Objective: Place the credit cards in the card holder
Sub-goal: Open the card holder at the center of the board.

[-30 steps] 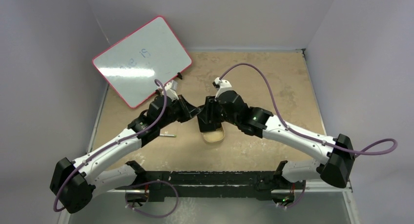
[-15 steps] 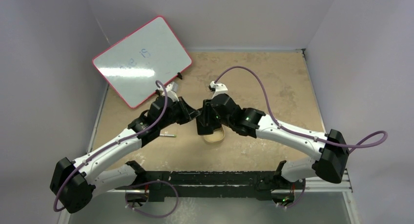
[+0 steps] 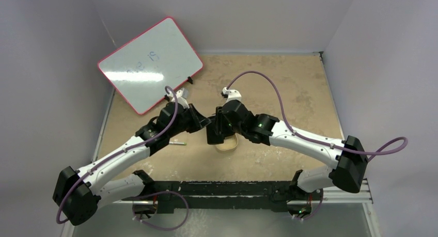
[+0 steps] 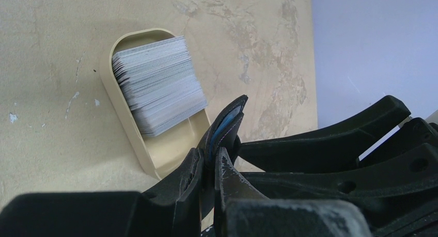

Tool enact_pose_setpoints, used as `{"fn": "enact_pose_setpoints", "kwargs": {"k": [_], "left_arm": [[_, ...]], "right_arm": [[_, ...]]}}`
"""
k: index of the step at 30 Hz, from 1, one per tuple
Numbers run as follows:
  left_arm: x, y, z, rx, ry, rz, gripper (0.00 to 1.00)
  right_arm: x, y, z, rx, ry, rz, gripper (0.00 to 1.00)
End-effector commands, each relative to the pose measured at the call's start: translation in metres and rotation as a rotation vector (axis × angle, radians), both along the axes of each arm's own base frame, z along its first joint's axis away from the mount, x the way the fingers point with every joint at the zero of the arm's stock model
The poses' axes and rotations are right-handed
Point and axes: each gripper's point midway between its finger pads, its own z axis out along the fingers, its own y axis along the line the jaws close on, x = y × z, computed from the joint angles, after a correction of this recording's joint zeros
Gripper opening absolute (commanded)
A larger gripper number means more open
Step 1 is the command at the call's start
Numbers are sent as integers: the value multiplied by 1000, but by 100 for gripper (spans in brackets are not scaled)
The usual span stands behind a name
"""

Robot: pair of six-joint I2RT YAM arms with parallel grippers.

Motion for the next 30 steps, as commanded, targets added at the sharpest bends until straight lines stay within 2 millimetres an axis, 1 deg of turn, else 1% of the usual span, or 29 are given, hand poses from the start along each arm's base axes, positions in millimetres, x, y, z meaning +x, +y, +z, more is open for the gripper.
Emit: {"fn": "enact_pose_setpoints", "kwargs": {"k": [1, 7, 11, 14, 17, 22, 26, 30], "left_arm": [[15, -7, 41, -74, -111, 20, 0], [16, -7, 40, -71, -107, 20, 0], [15, -6, 40, -70, -107, 23, 0], [17, -3, 38, -49, -115, 39, 0], [21, 3, 30, -4, -118, 58, 0], [23, 4, 22, 17, -106, 66, 0], [23, 3, 20, 12, -102, 68, 0], [22, 1, 24, -4, -101, 57, 0]], "right_arm": [[-2, -13, 0, -35, 4, -29, 42], [-3, -8, -8, -27, 19, -14, 42], [-3, -10, -16, -54, 32, -19, 42], [-3, -12, -18, -70, 37, -23, 41], [-4, -11, -13, -57, 36, -19, 43], [-3, -7, 5, -6, 12, -17, 45], [-4, -4, 6, 12, 11, -9, 47], [-1, 1, 1, 9, 12, -9, 48]]}}
